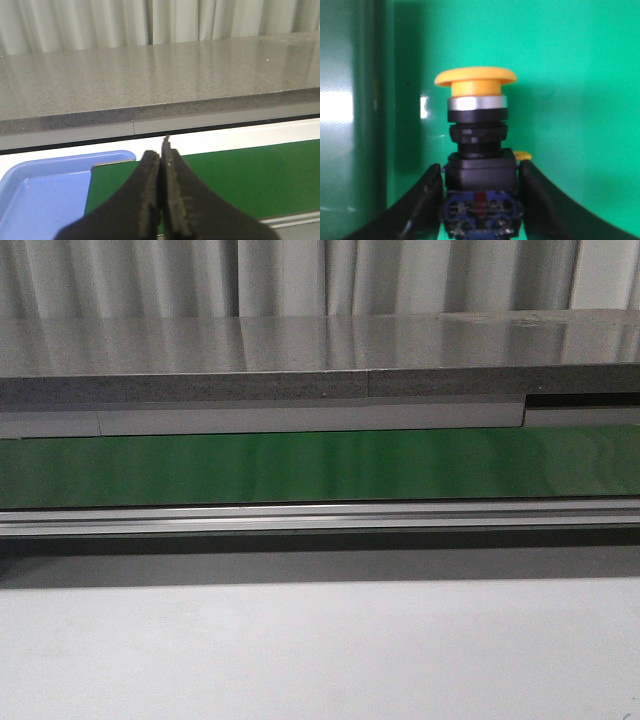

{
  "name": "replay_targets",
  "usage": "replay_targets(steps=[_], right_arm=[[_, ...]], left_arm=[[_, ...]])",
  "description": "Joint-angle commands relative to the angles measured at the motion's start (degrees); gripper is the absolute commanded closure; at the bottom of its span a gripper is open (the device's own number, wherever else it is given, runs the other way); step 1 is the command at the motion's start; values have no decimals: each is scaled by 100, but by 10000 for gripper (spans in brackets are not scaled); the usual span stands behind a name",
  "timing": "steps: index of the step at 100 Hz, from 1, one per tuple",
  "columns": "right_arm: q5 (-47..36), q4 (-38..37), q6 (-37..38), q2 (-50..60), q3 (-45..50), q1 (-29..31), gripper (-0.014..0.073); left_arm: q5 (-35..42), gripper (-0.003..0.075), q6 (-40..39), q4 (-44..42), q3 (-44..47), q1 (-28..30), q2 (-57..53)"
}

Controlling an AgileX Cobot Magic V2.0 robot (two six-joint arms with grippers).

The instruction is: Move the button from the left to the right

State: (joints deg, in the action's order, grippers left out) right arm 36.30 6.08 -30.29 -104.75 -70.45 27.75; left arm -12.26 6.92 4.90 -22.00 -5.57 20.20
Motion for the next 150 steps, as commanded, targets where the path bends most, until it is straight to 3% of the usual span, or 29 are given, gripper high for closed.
replay_targets(steps=[1,28,59,108,127,150], right_arm=[[-278,32,-62,180,-210,40,305],[-394,66,-62,123,-210,40,293],[-476,77,-62,123,-210,40,153],[-653,298,-62,370,-211,13,147],[-913,738,-62,698,-211,-350,147],[-1166,978,-56,1070,-205,-1196,147]], left_arm=[[490,740,-8,5,-153,-46,32],[490,740,-8,5,-153,-46,32],[490,740,-8,5,-153,-46,32],[490,740,-8,5,-153,-46,32],[490,740,-8,5,-153,-46,32],[490,740,-8,5,-153,-46,32]])
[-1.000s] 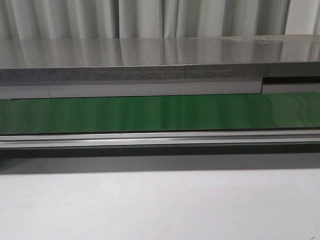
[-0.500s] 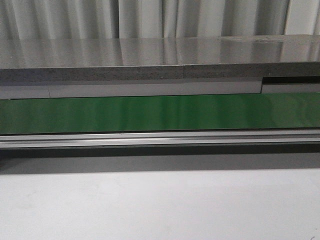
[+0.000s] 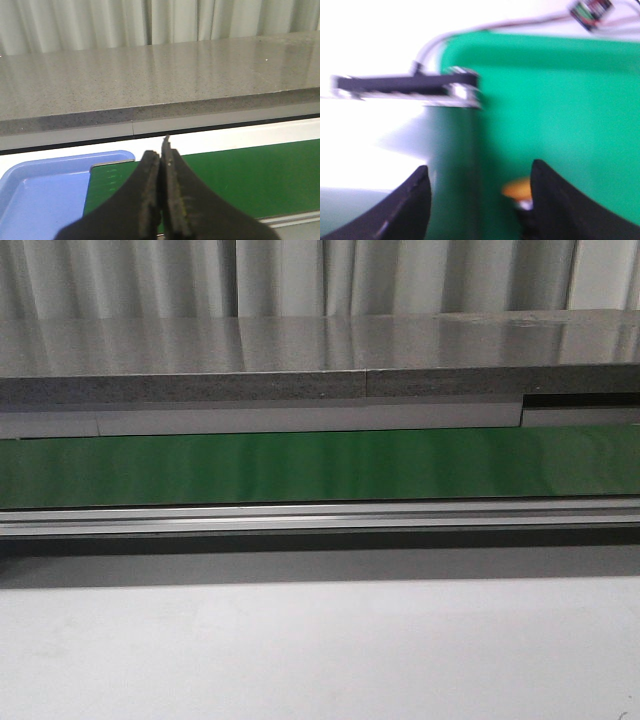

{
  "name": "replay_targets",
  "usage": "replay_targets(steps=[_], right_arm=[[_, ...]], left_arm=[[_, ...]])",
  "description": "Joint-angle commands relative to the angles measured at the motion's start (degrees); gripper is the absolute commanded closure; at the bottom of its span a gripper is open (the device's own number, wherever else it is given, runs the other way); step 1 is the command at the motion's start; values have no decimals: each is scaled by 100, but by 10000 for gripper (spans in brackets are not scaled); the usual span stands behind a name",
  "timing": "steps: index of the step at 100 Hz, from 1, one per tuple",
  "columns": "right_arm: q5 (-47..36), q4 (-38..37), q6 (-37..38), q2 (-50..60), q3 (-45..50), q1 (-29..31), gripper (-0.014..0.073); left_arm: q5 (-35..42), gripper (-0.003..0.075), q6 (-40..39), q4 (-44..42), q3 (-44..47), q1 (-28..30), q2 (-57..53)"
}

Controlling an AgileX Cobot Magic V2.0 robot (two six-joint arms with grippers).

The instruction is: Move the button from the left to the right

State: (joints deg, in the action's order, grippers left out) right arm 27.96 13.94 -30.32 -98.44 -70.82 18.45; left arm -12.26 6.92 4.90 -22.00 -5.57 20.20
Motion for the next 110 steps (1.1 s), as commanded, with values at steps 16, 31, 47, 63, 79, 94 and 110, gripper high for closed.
replay_targets(steps=[16,31,47,63,79,94,110], right_arm=[[-350,474,-53,793,-146,-633,147],[-470,856,-53,1216,1,-809,147],[-809,878,-53,1834,504,-951,147],[-1196,891,-53,2598,1266,-1085,147],[-1537,921,-53,3450,1989,-1200,147],[-1492,1005,-53,4282,2535,-1217,147],[-1387,1005,-53,5273,3161,-1217,147]], left_arm=[[490,740,-8,5,-153,-46,32],[490,740,-8,5,-153,-46,32],[490,740,-8,5,-153,-46,32],[490,740,-8,5,-153,-46,32],[490,740,-8,5,-153,-46,32],[490,740,-8,5,-153,-46,32],[490,740,-8,5,-153,-46,32]])
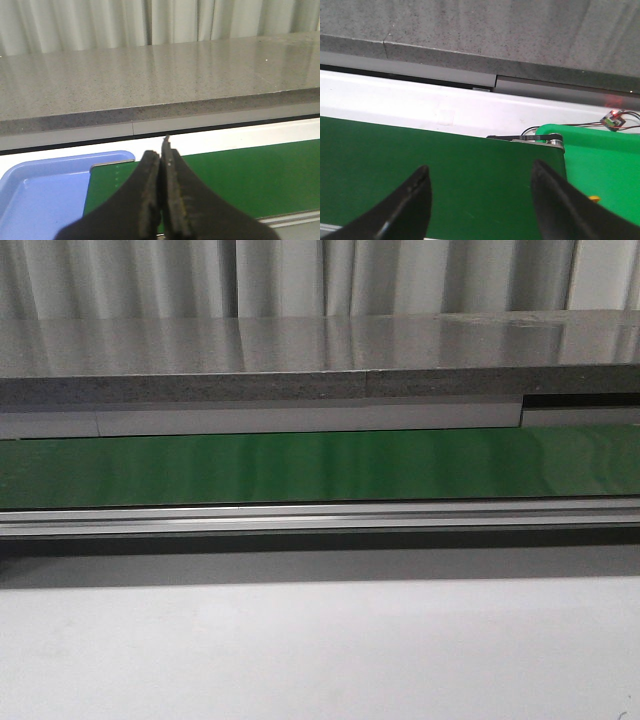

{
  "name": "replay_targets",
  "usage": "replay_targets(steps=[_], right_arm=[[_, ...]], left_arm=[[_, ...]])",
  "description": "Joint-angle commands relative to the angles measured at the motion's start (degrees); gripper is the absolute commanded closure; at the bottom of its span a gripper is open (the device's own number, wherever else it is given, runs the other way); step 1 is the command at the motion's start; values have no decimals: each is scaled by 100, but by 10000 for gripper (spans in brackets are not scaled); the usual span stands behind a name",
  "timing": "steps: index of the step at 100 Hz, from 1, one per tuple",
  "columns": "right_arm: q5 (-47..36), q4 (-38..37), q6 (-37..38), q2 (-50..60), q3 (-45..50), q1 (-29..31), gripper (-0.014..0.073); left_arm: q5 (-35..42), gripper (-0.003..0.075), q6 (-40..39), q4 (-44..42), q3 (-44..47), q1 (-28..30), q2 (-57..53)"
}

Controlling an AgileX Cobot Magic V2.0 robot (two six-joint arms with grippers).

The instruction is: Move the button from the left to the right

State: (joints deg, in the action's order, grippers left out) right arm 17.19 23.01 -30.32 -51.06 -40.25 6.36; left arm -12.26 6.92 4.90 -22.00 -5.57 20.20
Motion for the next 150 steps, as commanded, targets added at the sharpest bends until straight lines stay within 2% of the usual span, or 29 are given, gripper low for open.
replay_targets(steps=[1,37,63,80,111,150], right_arm=[[-290,104,-53,579,156,-8,147],[671,174,-53,2712,970,-8,147],[1196,324,-53,3262,1098,-8,155],[1288,330,-53,3262,1098,-8,292],[1323,337,-53,3262,1098,-8,662],[1323,344,-53,3262,1098,-8,662]], left_arm=[[490,740,-8,5,-153,-46,32],[490,740,-8,5,-153,-46,32],[490,740,-8,5,-153,-46,32],[490,740,-8,5,-153,-46,32],[490,740,-8,5,-153,-46,32],[490,740,-8,5,-153,-46,32]])
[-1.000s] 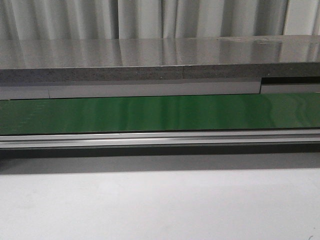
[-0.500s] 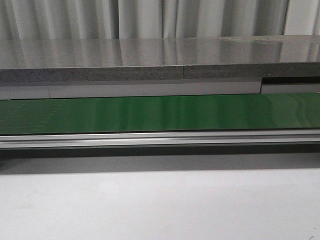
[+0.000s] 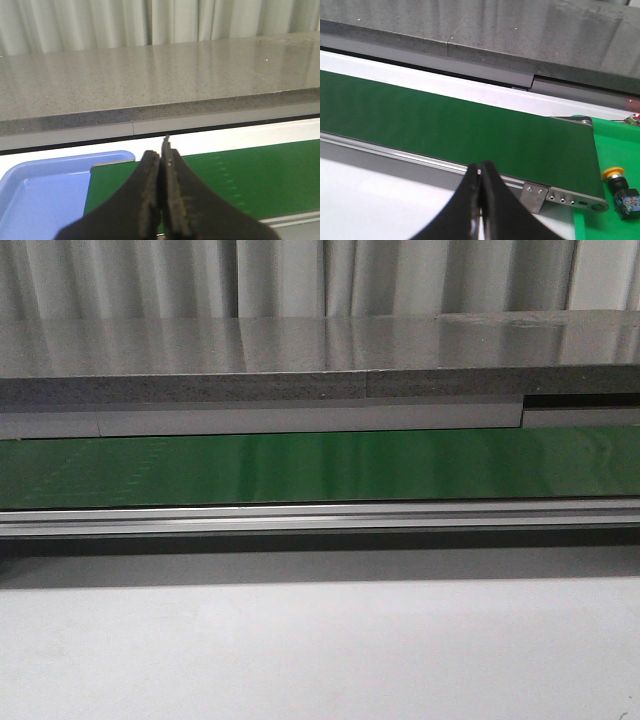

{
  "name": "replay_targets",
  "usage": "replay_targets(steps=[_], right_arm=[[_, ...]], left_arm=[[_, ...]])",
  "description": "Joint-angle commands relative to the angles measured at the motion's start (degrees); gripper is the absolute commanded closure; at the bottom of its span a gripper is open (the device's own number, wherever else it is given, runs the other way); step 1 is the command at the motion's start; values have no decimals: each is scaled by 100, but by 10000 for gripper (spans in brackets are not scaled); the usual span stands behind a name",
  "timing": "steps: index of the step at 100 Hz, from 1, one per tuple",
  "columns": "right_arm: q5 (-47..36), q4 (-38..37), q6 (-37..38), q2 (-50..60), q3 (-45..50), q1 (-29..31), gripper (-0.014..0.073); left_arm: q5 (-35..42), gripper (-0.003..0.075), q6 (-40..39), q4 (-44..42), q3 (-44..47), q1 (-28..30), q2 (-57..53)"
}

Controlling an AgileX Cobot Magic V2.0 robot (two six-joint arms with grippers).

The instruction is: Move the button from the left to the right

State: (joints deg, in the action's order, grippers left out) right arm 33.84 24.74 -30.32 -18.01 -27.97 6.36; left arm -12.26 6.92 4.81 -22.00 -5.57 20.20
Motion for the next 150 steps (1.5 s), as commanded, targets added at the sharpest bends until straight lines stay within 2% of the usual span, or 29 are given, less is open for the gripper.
replay_targets(steps=[1,55,70,80,97,109,150], right_arm=[[-342,171,-53,-43,-131,-8,662],[-547,245,-53,-43,-45,-16,662],[-817,164,-30,-43,83,-292,662],[-1187,-159,311,-43,268,-563,662],[-1657,-1349,1662,7,604,-1006,662],[-2021,-1829,2313,292,906,-1141,662],[-2291,-1847,2415,1970,2033,-1141,662]], left_arm=[[490,740,-8,14,-153,-46,32],[490,740,-8,14,-153,-46,32],[490,740,-8,14,-153,-46,32],[490,740,-8,14,-153,-46,32],[490,740,-8,14,-153,-46,32],[490,740,-8,14,-153,-46,32],[490,740,-8,14,-153,-46,32]])
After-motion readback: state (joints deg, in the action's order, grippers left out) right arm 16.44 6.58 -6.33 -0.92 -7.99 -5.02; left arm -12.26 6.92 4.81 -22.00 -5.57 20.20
